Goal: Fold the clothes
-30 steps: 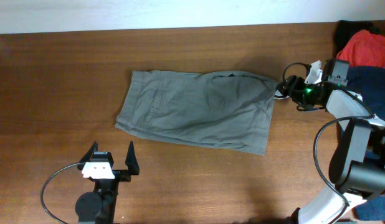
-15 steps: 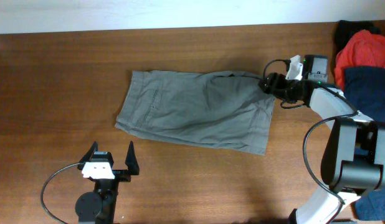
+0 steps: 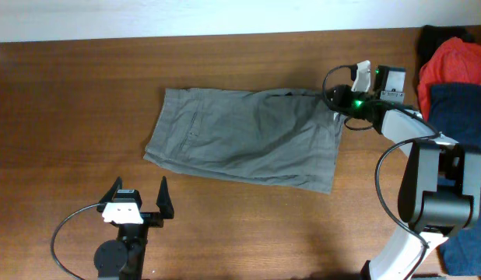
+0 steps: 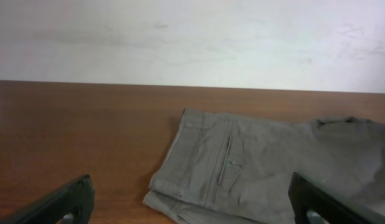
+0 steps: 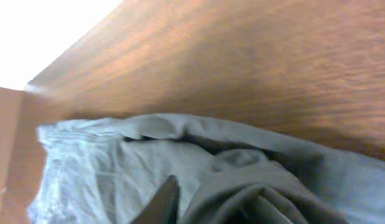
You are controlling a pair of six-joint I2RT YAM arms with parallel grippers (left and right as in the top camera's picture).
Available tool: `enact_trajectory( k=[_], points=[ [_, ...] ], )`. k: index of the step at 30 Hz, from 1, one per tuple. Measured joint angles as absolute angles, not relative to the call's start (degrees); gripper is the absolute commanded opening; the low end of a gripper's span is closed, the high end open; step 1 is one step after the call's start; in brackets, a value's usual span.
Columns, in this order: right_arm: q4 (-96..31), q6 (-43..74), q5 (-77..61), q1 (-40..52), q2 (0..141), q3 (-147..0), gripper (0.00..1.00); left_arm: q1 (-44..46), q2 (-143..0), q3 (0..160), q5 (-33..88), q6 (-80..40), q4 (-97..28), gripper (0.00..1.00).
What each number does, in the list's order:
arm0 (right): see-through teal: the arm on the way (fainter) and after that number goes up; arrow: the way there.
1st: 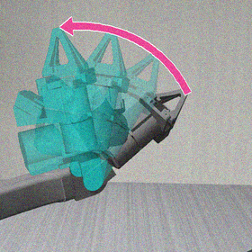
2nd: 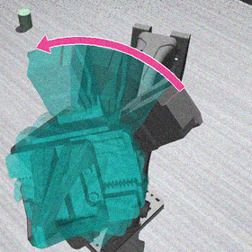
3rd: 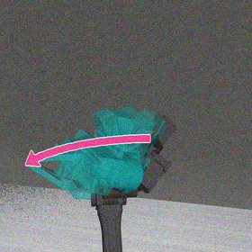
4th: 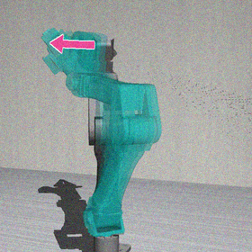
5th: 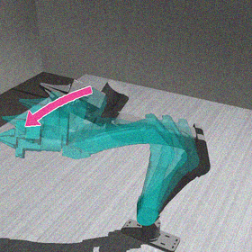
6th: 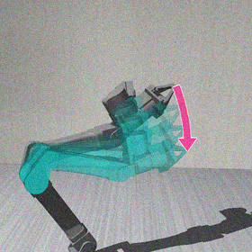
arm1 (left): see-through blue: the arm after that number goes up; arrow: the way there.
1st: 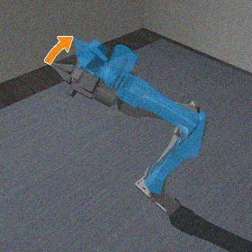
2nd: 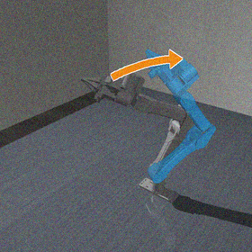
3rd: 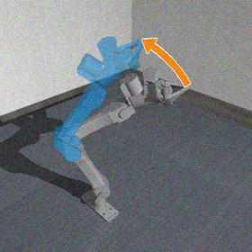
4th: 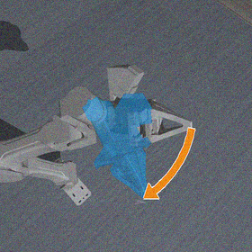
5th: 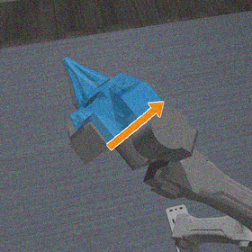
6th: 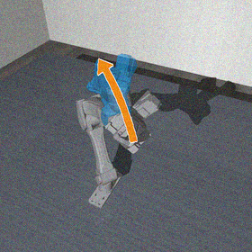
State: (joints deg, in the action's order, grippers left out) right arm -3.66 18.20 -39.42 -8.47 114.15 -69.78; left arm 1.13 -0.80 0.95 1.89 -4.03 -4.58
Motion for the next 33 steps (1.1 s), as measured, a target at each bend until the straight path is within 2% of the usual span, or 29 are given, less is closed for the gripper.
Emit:
enact_trajectory(
  k=[1, 2, 12, 21, 27, 33],
  points=[
    [-3.33, 18.33, -40.4, -8.47, 114.15, -69.78, 0.98, 1.13, -0.8, 0.95, 1.89, -4.05, -4.58, 0.99],
    [-3.36, 18.83, -40.84, -8.47, 114.15, -69.78, 0.99, 1.13, -0.8, 0.95, 1.89, -4.05, -4.6, 0.99],
    [-5.82, 19.29, -42.13, -10.26, 112.46, -69.76, 0.99, 1.13, -0.8, 0.95, 1.89, -4.05, -4.58, 0.99],
    [-15.57, 19.29, -42.57, -15.4, 98.0, -69.95, 0.99, 1.13, -0.8, 0.95, 1.89, -4.05, -4.58, 0.99],
    [-22.83, 17.69, -39.48, -16.21, 97.78, -70.0, 0.99, 1.13, -0.8, 0.95, 1.89, -4.05, -4.58, 0.99],
    [-24.58, 15.31, -37.58, -15.88, 97.78, -70.0, 0.99, 1.13, -0.8, 0.95, 1.89, -4.05, -4.58, 0.99]
  ],
)
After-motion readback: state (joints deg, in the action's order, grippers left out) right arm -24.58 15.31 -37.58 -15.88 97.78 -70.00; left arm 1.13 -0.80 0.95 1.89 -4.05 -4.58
